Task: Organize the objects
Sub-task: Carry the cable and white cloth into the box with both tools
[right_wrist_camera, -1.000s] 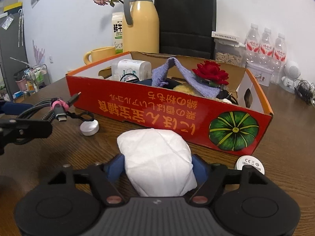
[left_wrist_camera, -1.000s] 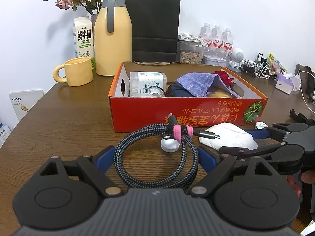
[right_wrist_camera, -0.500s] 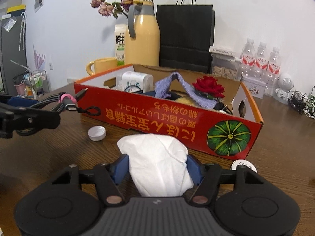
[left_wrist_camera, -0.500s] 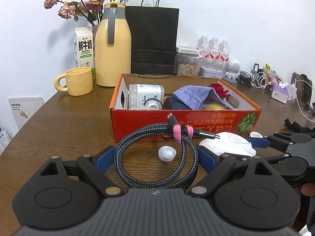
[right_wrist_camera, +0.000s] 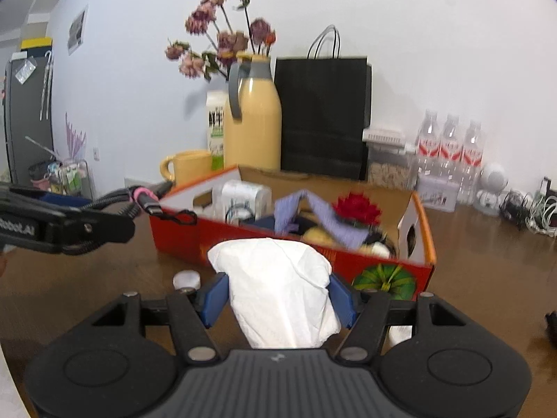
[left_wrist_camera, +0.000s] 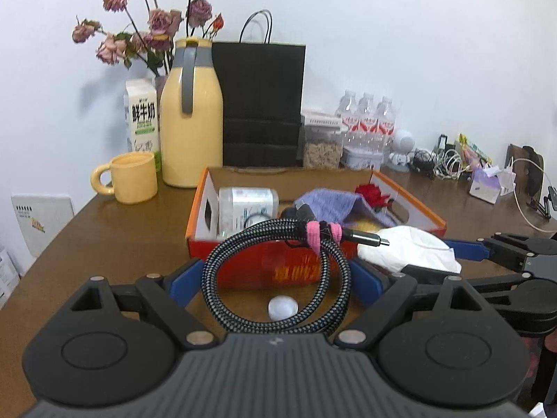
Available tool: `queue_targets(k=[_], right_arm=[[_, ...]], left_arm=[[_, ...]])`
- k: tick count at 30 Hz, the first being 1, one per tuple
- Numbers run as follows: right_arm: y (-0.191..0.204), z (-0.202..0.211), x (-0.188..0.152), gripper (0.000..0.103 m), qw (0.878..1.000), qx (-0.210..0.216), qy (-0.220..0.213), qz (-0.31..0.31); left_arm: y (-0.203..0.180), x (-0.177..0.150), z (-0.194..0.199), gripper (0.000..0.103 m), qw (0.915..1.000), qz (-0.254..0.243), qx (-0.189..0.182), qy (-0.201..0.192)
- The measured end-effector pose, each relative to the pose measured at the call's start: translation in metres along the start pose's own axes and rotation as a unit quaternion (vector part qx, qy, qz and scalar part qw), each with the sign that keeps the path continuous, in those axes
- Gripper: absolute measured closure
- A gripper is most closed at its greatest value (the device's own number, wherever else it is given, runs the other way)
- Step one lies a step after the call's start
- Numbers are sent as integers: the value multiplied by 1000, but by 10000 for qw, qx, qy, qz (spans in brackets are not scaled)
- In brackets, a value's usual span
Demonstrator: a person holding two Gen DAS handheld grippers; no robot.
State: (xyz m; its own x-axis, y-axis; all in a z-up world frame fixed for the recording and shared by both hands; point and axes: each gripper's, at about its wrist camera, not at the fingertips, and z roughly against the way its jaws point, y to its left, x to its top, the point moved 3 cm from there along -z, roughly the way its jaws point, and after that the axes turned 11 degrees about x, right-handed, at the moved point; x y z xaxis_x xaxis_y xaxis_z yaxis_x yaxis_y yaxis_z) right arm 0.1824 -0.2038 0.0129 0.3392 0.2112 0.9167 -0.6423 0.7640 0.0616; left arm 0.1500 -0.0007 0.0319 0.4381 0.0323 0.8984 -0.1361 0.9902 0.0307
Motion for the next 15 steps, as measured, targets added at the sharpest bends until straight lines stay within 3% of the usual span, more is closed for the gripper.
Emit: queue_targets(k=[7, 15], right_arm=[[-16, -1, 30, 41, 9991, -190, -374, -36], [-34, -35, 54, 41, 9979, -367, -520, -132]], left_arm=[[-9, 28, -14, 13, 9997, 72, -21, -223], [-22, 57, -50, 13, 9992, 163, -102, -358]])
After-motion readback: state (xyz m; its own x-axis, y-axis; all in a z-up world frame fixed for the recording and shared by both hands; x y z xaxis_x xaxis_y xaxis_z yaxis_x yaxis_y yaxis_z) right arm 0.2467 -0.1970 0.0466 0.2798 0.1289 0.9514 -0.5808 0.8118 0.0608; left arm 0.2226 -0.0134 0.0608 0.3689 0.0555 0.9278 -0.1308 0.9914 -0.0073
